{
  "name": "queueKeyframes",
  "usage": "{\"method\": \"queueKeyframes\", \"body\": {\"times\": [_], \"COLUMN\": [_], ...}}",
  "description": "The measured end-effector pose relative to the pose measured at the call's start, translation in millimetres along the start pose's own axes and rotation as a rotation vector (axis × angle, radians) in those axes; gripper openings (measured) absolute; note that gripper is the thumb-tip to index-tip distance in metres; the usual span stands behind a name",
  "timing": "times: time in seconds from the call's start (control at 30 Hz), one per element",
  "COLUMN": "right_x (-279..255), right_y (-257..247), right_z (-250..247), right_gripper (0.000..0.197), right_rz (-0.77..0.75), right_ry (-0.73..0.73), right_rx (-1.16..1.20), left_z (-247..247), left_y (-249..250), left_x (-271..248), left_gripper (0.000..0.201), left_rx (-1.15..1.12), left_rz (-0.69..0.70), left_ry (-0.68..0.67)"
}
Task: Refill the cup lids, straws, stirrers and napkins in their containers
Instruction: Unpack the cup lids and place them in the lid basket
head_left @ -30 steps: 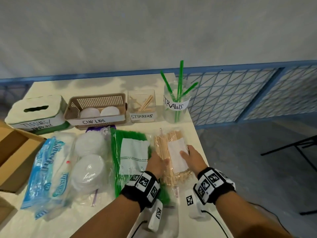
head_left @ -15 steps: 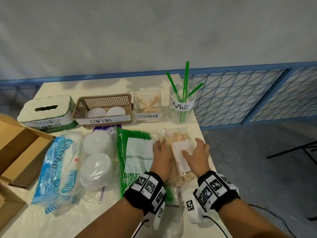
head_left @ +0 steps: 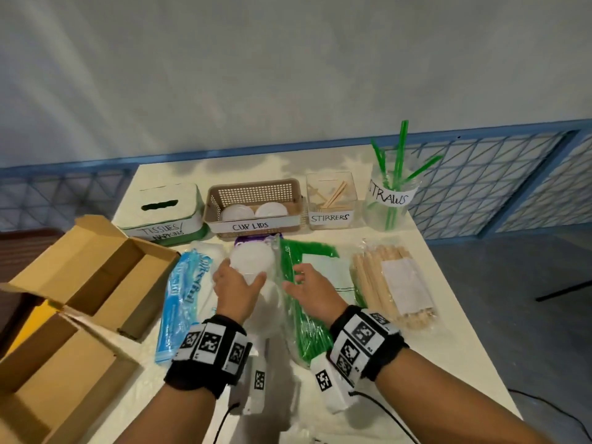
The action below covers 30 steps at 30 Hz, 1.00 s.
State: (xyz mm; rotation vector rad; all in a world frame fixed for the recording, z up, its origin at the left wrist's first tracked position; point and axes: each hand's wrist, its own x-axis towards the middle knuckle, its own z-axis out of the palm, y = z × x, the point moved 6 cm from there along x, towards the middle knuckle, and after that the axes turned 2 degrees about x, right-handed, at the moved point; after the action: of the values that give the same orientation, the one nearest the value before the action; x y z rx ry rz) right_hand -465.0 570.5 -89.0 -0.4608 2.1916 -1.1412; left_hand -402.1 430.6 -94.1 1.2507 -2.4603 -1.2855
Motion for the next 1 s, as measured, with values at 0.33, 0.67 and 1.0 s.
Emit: {"method": "queueKeyframes", "body": {"times": [0.33, 0.67, 1.0], "right_x": [28.5, 25.6, -4.3], "right_y": [13.8, -3.2, -47.5], "right_z": [61.1, 65.9, 31.0], "right_gripper": [0.052, 0.045, 0.065], "right_rz": [0.126, 0.110, -0.110], "right_ry": [-0.117, 0.035, 0.126], "right_rx": [-0.086, 0.116, 0.382], "left_z": [11.0, -5.8, -58.5], "left_y": [-36.0, -24.0, 24.3], "left_x": [16.0, 28.2, 5.2], "left_gripper": [0.074, 0.067, 0.088], "left_rx": [-0.039, -0.206, -0.695], "left_rz": [-0.115, -0.017, 0.100], "left_ry": [-0.356, -0.341, -0.363]}}
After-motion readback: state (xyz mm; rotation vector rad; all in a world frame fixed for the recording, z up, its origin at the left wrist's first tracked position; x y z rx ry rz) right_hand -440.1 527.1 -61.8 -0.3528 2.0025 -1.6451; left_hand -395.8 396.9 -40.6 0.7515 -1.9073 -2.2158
